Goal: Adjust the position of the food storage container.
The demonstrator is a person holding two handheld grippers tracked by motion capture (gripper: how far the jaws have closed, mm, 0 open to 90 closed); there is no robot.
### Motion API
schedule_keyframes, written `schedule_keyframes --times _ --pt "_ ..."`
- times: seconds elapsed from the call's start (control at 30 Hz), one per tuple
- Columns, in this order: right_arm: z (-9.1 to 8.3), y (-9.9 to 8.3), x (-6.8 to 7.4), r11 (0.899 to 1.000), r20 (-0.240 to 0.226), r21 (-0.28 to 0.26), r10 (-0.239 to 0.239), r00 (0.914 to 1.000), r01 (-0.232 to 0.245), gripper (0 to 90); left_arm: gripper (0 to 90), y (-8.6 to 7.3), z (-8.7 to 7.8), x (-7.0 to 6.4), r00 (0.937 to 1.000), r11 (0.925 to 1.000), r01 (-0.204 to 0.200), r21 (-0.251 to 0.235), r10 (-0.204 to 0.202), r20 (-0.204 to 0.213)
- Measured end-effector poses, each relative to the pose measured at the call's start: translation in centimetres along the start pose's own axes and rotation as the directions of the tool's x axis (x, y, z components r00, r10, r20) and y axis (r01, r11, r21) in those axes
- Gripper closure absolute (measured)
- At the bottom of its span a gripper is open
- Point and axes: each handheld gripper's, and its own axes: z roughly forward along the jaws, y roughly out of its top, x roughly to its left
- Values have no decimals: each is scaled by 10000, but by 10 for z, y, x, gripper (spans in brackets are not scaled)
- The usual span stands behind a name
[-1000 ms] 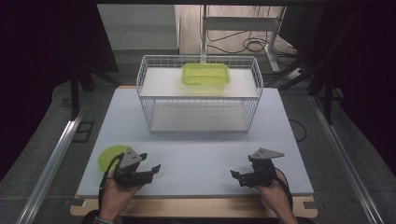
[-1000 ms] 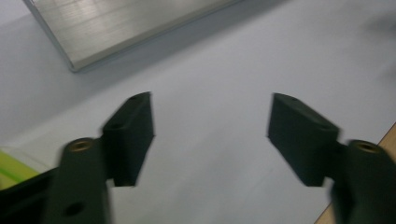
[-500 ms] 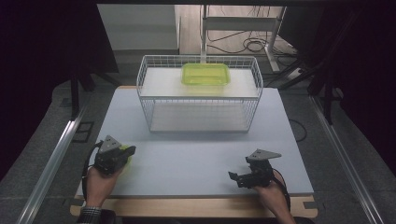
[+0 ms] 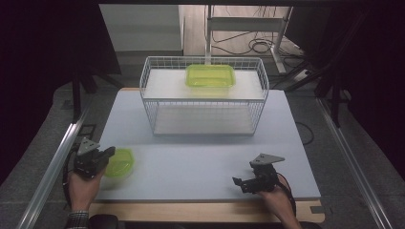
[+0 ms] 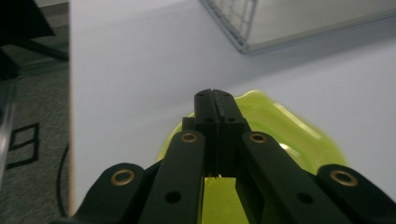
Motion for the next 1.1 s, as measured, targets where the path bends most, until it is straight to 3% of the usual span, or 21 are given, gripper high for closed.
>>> schedule_keyframes --times 0.3,0.57,0.83,1.1 --pt "1 0 0 9999 -10 70 -84 10000 84 59 897 -17 -6 21 9944 9988 441 214 -418 -968" --pt "2 -1 1 9997 -10 200 -166 9999 166 60 897 -23 0 13 9926 9968 306 742 -216 -1191" --pt "3 -1 1 9994 -13 289 -192 9998 193 60 897 -18 6 -6 9961 9968 245 756 -179 -863" --pt "4 -2 1 9991 -25 375 -205 9998 205 60 897 -6 20 -42 9997 9960 -231 861 238 -70"
